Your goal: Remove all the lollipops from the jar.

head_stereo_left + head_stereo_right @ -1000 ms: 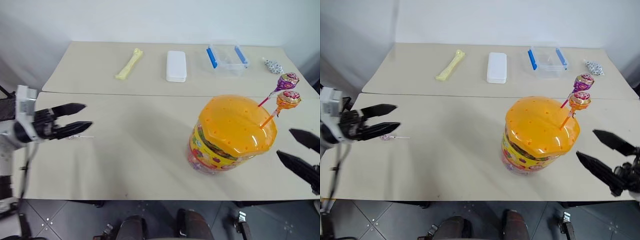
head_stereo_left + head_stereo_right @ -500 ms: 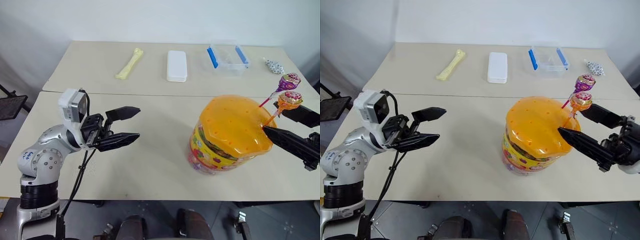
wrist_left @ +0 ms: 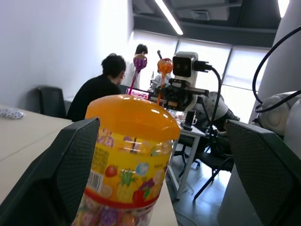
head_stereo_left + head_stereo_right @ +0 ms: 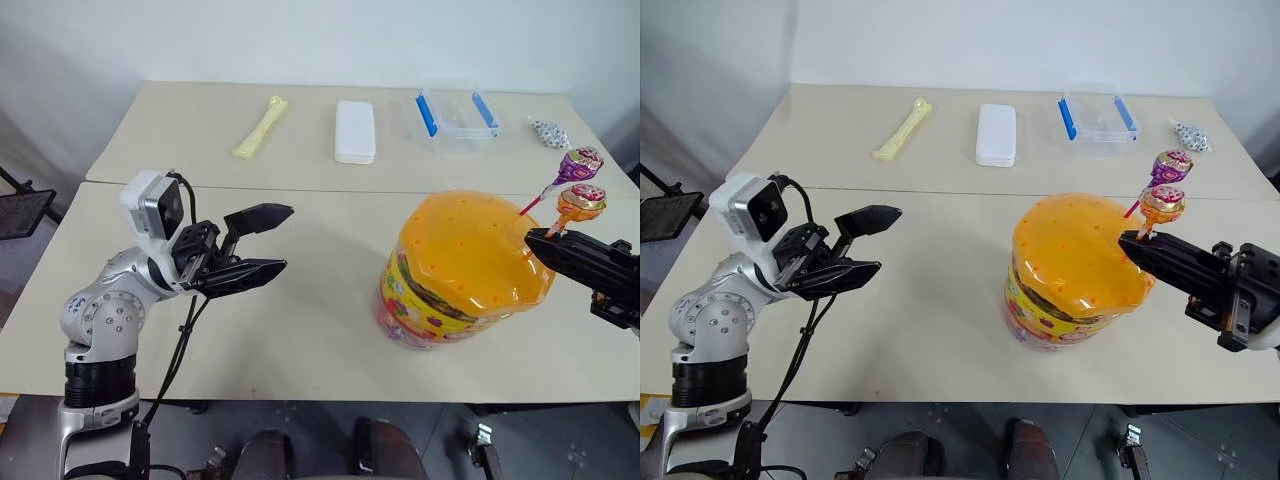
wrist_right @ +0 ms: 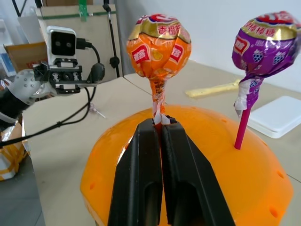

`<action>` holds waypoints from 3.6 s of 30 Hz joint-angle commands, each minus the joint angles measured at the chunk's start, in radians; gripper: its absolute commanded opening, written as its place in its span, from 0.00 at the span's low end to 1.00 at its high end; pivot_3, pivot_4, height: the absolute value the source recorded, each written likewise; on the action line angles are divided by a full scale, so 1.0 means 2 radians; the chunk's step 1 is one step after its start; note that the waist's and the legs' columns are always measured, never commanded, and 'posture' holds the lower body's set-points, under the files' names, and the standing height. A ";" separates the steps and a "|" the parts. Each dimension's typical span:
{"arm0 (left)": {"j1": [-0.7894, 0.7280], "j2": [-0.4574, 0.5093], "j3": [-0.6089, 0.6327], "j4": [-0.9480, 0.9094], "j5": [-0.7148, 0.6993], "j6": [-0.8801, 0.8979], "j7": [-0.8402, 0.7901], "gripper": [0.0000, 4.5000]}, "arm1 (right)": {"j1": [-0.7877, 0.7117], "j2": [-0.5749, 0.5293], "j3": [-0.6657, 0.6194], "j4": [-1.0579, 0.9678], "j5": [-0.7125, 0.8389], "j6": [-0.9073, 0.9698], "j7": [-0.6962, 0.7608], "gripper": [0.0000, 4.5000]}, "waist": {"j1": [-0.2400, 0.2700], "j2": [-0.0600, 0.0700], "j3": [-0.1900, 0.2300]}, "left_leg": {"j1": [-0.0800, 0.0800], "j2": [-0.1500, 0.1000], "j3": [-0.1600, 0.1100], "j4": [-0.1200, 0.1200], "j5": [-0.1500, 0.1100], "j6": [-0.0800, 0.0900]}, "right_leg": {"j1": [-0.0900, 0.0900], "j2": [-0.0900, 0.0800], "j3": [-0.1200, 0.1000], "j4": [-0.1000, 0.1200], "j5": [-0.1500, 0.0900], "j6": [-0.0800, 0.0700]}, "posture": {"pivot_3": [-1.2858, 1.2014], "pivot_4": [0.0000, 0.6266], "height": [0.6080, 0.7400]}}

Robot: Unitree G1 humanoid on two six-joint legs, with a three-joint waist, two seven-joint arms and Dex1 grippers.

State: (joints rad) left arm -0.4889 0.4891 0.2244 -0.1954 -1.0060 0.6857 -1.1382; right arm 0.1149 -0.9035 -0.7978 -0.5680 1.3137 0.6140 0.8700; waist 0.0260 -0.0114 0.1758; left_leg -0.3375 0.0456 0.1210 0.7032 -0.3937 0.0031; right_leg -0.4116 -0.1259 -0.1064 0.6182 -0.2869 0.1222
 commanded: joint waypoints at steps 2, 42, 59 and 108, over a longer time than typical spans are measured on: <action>-0.028 -0.011 -0.009 -0.008 -0.019 -0.005 -0.006 1.00 | -0.024 0.000 -0.048 0.015 0.048 -0.008 -0.025 0.00 | 0.000 0.000 0.000 | 0.000 0.000 0.000 0.000 0.000 0.000 | 0.000 0.000 0.000 0.000 0.000 0.000 | 0.52 0.24 1.00; -0.102 -0.034 -0.025 0.068 0.045 -0.079 -0.014 1.00 | 0.002 -0.020 -0.081 0.197 -0.192 -0.019 0.045 0.79 | -0.002 0.003 0.000 | -0.004 0.000 0.001 0.001 0.001 0.001 | 0.000 0.001 0.000 -0.005 0.001 0.001 | 0.52 0.24 1.00; -0.094 -0.032 -0.002 0.094 -0.008 0.005 -0.016 1.00 | -0.116 -0.016 0.029 0.067 -0.049 0.046 -0.039 0.79 | 0.000 0.003 0.000 | -0.008 0.000 -0.003 0.006 0.000 0.001 | -0.001 0.001 -0.001 -0.004 0.001 0.001 | 0.52 0.24 1.00; -0.086 0.027 -0.147 0.118 0.264 -0.214 -0.094 1.00 | 0.037 -0.059 0.109 0.303 -0.408 0.006 -0.068 0.37 | 0.001 0.006 0.000 | -0.008 0.000 -0.001 0.006 0.000 0.002 | -0.001 0.002 0.000 -0.005 0.001 0.002 | 0.52 0.24 1.00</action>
State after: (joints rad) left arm -0.6606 0.5320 -0.0935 0.0520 -0.4819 0.2791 -1.3360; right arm 0.1805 -1.0172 -0.5193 0.0752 0.5002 0.6309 0.7200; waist 0.0275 0.0013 0.1757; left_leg -0.3536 0.0458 0.1189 0.7150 -0.3938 0.0064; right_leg -0.4138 -0.1229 -0.1071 0.6078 -0.2846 0.1265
